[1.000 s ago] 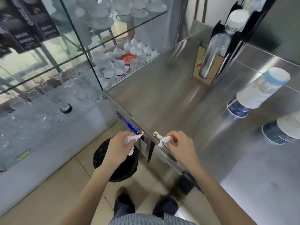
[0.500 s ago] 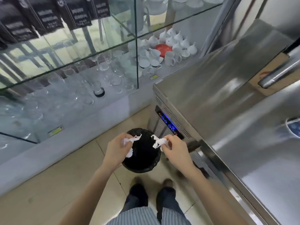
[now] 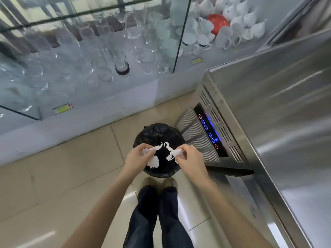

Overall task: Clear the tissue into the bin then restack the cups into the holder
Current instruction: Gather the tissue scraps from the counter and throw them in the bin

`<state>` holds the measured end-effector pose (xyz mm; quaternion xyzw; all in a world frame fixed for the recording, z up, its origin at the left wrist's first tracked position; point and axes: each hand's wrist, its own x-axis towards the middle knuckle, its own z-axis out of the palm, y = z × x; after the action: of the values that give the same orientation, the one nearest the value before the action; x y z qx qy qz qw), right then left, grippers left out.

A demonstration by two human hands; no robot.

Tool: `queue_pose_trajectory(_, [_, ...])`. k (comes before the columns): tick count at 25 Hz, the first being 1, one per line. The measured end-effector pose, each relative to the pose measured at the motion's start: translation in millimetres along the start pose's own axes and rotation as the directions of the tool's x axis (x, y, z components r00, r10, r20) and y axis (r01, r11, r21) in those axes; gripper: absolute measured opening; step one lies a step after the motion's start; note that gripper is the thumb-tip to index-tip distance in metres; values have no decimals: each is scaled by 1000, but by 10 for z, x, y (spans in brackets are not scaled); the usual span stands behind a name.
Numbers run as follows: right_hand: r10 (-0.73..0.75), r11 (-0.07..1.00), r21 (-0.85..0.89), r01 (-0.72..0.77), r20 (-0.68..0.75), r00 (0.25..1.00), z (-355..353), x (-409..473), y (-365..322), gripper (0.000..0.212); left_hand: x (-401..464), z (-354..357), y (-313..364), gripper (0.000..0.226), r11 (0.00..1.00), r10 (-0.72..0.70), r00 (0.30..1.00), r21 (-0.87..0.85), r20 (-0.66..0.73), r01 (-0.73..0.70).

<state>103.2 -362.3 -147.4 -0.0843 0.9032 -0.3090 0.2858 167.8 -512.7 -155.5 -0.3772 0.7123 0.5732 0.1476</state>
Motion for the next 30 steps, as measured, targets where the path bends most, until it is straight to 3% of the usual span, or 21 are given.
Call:
queue_pose_trajectory(6, [80, 996, -44, -76, 100, 992, 774, 696, 672, 13, 952, 432, -772, 19, 990, -129, 992, -64, -8, 128])
queue_pose_trajectory(10, [114, 991, -80, -103, 143, 983, 1347, 1219, 1259, 16, 1596, 742, -1429, 12, 980, -196, 981, -48, 0, 195])
queue_pose_trajectory(18, [156, 981, -144, -127, 208, 966, 2258, 2083, 2164, 24, 2578, 1254, -2389, 18, 976, -207, 978, 79, 9, 205])
queue_pose_trajectory(24, [193, 964, -239, -120, 315, 929, 2396, 2201, 2327, 43, 2713, 1380, -2516, 38, 966, -176, 982, 206, 74, 157])
queue_pose_trajectory(30, [191, 926, -374, -48, 355, 915, 2139, 1990, 2088, 53, 2458, 1218, -2219, 50, 926, -129, 980, 372, 154, 64])
